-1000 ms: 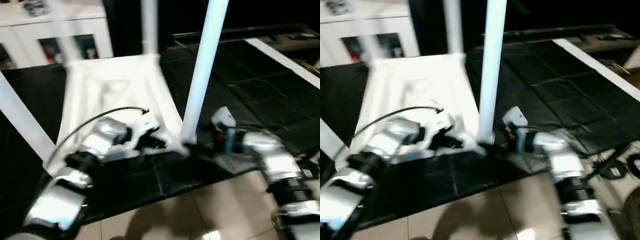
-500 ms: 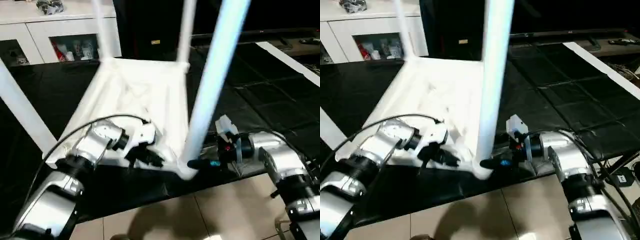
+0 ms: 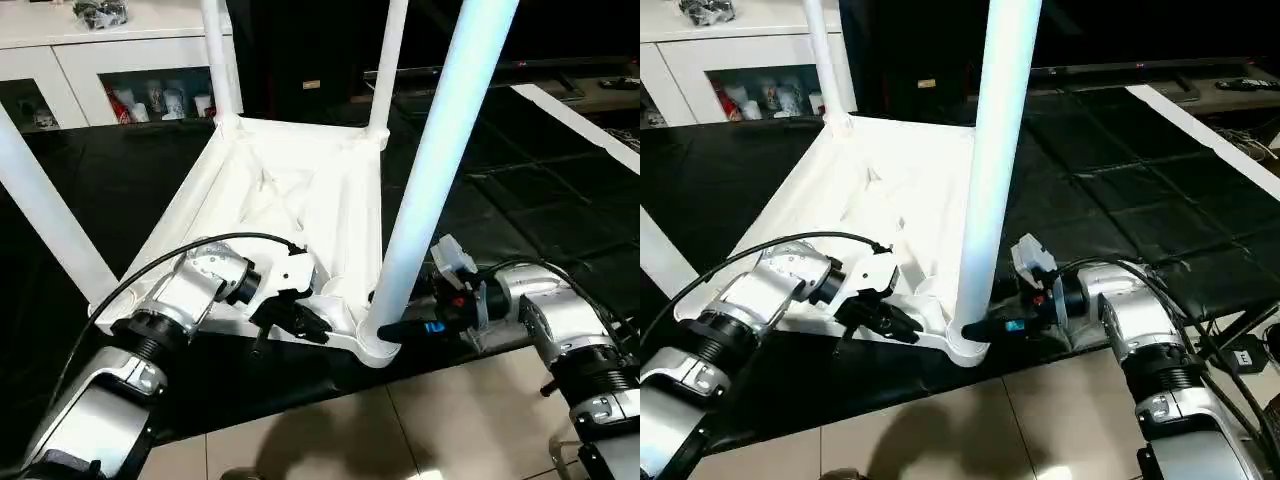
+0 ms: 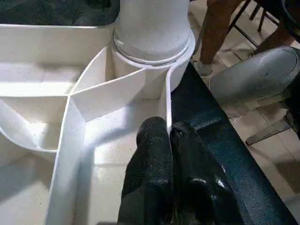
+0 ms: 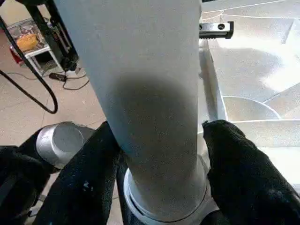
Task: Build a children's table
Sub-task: Rotate leg to tighten
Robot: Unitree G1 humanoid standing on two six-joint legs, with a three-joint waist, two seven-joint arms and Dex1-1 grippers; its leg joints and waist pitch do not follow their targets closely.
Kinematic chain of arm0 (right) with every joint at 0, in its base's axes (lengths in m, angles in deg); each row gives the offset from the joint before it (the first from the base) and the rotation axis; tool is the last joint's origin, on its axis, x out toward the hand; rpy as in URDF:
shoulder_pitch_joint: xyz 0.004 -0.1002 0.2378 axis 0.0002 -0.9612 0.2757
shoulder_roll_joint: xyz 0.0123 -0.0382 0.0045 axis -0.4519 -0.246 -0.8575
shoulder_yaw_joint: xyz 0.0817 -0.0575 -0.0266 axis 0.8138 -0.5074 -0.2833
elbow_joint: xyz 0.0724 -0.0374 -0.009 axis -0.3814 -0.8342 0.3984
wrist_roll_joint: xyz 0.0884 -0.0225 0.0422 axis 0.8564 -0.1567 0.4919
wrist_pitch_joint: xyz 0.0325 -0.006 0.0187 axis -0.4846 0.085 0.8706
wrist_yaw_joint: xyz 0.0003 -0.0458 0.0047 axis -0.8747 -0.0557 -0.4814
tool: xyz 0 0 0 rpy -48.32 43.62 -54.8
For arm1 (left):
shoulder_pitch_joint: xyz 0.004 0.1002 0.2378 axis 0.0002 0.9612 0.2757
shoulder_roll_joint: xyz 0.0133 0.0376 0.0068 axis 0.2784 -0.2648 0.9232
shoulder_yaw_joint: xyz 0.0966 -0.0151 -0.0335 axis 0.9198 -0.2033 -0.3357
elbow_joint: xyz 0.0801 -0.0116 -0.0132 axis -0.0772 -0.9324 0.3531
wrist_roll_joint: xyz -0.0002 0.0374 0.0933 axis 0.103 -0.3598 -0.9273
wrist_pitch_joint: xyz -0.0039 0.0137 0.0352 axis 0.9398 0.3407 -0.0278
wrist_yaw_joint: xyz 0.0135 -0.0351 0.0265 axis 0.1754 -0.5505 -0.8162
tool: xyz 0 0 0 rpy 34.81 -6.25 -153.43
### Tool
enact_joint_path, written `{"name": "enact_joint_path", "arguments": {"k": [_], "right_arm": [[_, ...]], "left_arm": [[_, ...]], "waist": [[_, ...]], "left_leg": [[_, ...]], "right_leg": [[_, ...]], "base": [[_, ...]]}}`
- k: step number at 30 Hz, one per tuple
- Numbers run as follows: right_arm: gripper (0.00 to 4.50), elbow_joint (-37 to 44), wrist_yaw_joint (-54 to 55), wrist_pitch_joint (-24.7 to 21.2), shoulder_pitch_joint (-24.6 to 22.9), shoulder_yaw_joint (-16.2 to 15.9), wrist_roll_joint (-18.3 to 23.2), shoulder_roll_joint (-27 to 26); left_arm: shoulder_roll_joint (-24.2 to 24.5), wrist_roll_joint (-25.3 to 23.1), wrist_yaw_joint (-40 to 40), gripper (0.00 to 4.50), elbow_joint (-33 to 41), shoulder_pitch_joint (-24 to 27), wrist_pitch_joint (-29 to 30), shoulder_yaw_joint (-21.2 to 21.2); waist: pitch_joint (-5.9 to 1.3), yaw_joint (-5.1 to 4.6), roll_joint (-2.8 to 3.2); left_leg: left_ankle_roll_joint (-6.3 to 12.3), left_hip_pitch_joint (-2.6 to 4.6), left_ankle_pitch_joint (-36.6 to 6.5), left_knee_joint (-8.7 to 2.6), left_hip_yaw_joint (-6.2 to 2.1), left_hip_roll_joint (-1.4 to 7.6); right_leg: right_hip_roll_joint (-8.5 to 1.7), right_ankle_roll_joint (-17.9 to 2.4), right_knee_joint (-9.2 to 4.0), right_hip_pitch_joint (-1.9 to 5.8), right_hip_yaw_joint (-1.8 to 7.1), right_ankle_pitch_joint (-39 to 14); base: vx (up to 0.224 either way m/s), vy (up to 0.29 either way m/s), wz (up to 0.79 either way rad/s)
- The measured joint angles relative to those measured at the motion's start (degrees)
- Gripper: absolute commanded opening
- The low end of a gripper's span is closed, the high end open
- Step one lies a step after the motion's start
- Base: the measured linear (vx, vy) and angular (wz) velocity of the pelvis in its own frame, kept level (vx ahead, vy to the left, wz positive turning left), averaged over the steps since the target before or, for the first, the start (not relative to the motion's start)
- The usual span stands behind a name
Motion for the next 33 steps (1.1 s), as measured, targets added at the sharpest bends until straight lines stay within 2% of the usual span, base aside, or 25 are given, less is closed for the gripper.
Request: {"name": "enact_joint_path", "arguments": {"k": [6,9,14,15,20,23,25,31,32,33], "right_arm": [[2.14,0.00,-0.41,-0.11,-0.01,-0.03,0.06,-0.09],[2.06,0.10,-0.18,-0.35,-0.07,0.00,0.21,-0.10],[1.98,3.14,8.64,-3.18,-2.91,3.36,0.69,-1.88],[1.98,3.31,10.90,-3.55,-2.94,3.82,0.28,-2.41],[1.96,2.48,31.39,-4.97,-2.68,8.96,-2.04,-9.41],[1.95,-1.23,43.83,-5.61,0.82,11.11,-3.46,-14.11],[1.95,-2.70,49.77,-5.99,2.75,11.35,-4.72,-15.99],[1.95,-7.54,61.81,-4.64,7.10,11.72,-7.51,-19.28],[2.48,-7.71,62.15,-4.60,7.16,11.87,-7.53,-19.42],[2.61,-7.74,62.43,-4.49,7.15,12.23,-7.53,-19.69]], "left_arm": [[-0.24,0.07,-0.05,0.00,0.04,0.00,0.87,-0.09],[-0.39,0.16,-0.21,0.00,0.15,0.00,1.48,-0.12],[-2.15,0.12,-6.68,0.00,0.29,0.28,7.25,-2.32],[-2.60,0.11,-8.26,0.00,0.29,0.29,8.57,-2.99],[-7.01,0.07,-20.82,0.00,0.10,0.41,16.81,-7.71],[-10.88,0.06,-29.72,0.00,-1.78,0.09,18.36,-10.60],[-12.28,0.04,-33.70,0.00,-2.97,-0.69,18.71,-11.45],[-16.59,0.01,-44.20,0.00,-7.42,-3.10,17.88,-13.46],[-16.75,0.00,-44.70,0.00,-7.44,-3.10,17.88,-13.57],[-16.81,0.00,-44.91,0.00,-7.44,-3.13,17.88,-13.61]], "waist": [[0.00,-0.03,0.01],[0.00,-0.03,0.01],[-0.01,-0.25,0.03],[-0.01,-0.47,0.03],[-0.01,-4.19,0.03],[-0.01,-6.05,0.02],[-0.02,-6.39,0.03],[-0.04,-6.20,0.01],[-0.03,-6.20,-0.02],[-0.03,-6.20,-0.02]], "left_leg": [[0.00,0.01,0.00,0.03,0.00,0.00],[0.00,0.01,0.00,0.06,0.00,0.00],[-0.01,0.11,0.00,0.23,-0.01,-0.02],[-0.02,0.14,0.00,0.27,-0.01,-0.01],[-0.12,0.22,0.02,0.20,-0.18,-0.06],[-0.12,0.29,0.02,0.12,-0.24,-0.06],[-0.12,0.26,0.02,0.05,-0.32,-0.06],[-0.12,0.15,0.02,0.04,-0.33,-0.18],[-0.12,0.15,0.02,0.04,-0.33,-0.19],[-0.11,0.15,0.01,0.04,-0.31,-0.19]], "right_leg": [[0.00,0.00,0.02,0.00,0.00,0.00],[0.00,0.00,0.06,0.01,0.01,0.00],[0.00,0.00,0.28,0.03,0.09,0.00],[0.00,0.01,0.35,0.03,0.10,0.00],[0.05,0.41,0.40,-0.14,0.02,-0.20],[0.13,0.39,0.48,-0.27,0.00,-0.15],[0.15,0.39,0.46,-0.38,-0.07,-0.15],[0.08,0.39,0.39,-0.38,0.01,-0.14],[0.07,0.39,0.39,-0.38,0.02,-0.14],[0.06,0.38,0.36,-0.38,0.03,-0.14]], "base": [[0.000,0.000,0.00],[0.000,0.000,0.00],[0.000,0.000,0.00],[0.000,0.000,0.00],[0.000,0.000,0.00],[0.000,0.000,0.00],[0.000,0.000,0.00],[0.000,0.000,0.00],[0.000,0.000,0.00],[0.000,0.000,0.00]]}}
